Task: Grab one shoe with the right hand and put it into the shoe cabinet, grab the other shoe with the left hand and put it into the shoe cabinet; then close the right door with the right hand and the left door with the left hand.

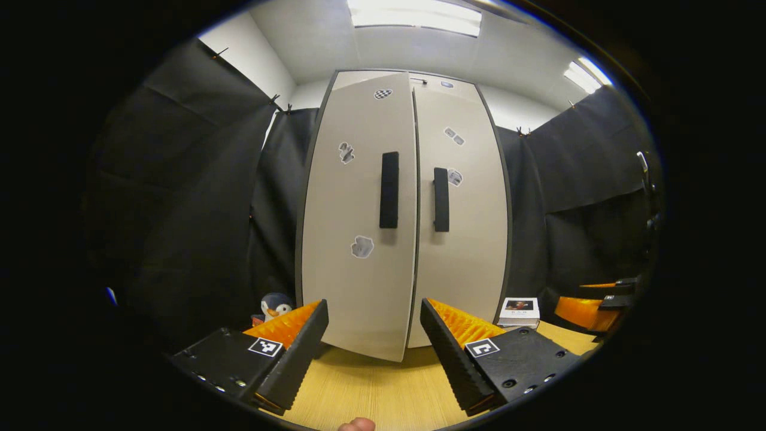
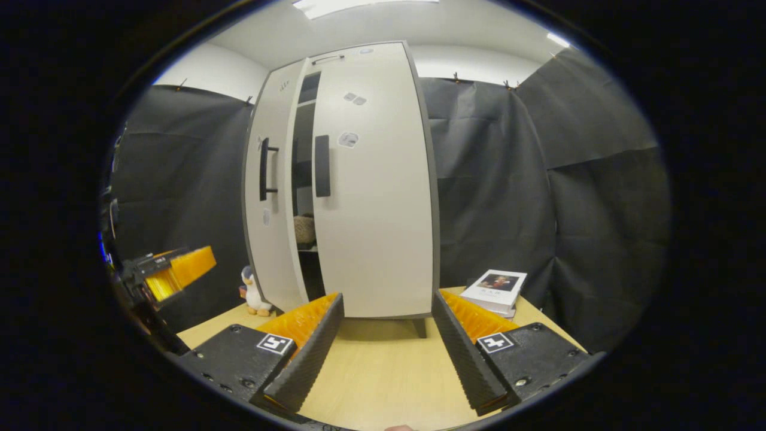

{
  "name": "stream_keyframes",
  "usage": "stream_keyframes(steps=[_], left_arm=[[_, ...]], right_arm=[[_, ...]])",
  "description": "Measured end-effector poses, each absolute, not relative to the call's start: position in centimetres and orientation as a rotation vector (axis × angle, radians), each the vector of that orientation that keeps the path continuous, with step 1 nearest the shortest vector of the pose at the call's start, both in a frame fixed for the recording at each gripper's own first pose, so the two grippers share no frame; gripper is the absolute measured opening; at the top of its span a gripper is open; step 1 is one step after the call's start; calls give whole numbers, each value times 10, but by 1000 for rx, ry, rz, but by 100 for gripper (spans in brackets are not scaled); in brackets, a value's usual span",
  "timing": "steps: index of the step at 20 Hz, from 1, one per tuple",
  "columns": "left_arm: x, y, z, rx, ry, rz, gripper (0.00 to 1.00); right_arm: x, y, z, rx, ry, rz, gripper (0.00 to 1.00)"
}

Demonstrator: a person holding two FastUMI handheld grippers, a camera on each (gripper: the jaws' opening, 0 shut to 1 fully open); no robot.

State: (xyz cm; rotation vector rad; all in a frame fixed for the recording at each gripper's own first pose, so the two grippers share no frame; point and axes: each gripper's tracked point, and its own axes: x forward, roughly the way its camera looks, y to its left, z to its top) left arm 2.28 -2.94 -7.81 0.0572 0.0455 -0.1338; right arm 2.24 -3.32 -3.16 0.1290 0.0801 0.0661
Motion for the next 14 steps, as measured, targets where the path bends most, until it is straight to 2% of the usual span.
stream_keyframes(steps=[6,14], left_arm=[[8,-44,-109,35,87,-166,95],[14,-34,-107,48,91,-150,95]], right_arm=[[15,-32,-41,153,92,54,97],[15,-38,-45,156,91,28,97]])
